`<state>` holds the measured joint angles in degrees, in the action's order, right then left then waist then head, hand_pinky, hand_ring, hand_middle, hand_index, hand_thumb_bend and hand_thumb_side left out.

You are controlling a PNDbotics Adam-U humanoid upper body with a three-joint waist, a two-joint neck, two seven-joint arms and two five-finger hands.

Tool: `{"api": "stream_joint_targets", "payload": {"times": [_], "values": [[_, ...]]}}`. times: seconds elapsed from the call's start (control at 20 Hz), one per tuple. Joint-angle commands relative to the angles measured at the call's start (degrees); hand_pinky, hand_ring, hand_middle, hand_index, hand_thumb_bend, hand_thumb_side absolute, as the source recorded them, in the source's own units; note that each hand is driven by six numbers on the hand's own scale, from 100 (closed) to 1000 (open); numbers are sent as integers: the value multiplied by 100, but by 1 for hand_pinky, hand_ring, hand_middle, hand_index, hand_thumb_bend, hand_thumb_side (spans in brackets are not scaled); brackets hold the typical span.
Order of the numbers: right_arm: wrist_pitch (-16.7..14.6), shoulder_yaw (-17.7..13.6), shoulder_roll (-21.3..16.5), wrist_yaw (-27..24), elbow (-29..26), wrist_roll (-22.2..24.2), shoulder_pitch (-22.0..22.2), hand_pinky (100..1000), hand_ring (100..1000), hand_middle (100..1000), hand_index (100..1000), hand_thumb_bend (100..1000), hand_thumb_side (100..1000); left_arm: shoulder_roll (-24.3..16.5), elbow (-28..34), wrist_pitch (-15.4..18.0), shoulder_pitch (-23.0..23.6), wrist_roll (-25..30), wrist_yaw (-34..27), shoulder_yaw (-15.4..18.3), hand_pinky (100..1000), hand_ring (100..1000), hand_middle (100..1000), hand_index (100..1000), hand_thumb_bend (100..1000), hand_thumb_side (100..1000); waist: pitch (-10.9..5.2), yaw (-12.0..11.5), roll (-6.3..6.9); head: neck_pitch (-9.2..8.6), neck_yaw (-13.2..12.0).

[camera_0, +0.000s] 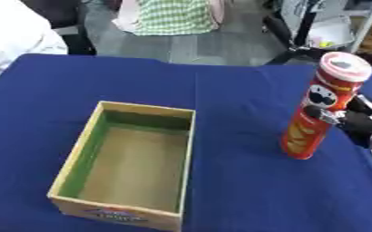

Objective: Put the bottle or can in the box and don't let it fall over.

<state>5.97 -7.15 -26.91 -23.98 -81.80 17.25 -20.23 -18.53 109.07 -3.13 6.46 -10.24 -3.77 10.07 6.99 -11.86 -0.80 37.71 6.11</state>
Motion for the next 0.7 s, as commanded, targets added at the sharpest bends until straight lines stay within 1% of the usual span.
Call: {"api": "stream_joint_targets", "payload": {"times": [0.05, 0.2, 0.25, 0.3, 0.4, 0.45, 0.7], "values": [[36, -35, -80, -25, -48, -40, -109, 922, 976, 1000, 877, 628, 100, -52, 54, 9, -27, -2, 8, 16, 924, 769, 824, 828, 100, 737, -36, -1, 11, -54, -12], [55, -33, -69, -19, -42, -70, -114, 922, 976, 1000, 877, 628, 100, -51, 54, 10, -26, -2, 8, 17, 924, 769, 824, 828, 100, 737, -35, -1, 12, -53, -13], [59, -32, -67, -19, -41, -75, -115, 922, 972, 1000, 804, 611, 100, -51, 54, 10, -26, -2, 8, 17, 924, 769, 824, 827, 100, 736, -35, -1, 12, -53, -13], [78, -33, -59, -15, -27, -93, -122, 922, 970, 1000, 782, 606, 100, -48, 54, 10, -28, -2, 9, 18, 924, 769, 824, 827, 100, 736, -33, -1, 12, -54, -12], [102, -35, -45, -19, -18, -126, -139, 922, 970, 1000, 775, 604, 100, -44, 53, 9, -29, -2, 11, 22, 924, 769, 824, 826, 100, 736, -32, -2, 11, -53, -6], [115, -38, -40, -24, -13, -145, -145, 920, 966, 1000, 737, 588, 100, -41, 51, 7, -26, -3, 12, 23, 925, 769, 823, 826, 100, 736, -32, -1, 11, -46, -7], [170, -32, -23, -64, -13, -212, -177, 919, 960, 996, 666, 545, 100, -31, 52, 5, -26, -5, 14, 27, 925, 769, 824, 825, 100, 735, -34, -2, 13, -54, 1]]}}
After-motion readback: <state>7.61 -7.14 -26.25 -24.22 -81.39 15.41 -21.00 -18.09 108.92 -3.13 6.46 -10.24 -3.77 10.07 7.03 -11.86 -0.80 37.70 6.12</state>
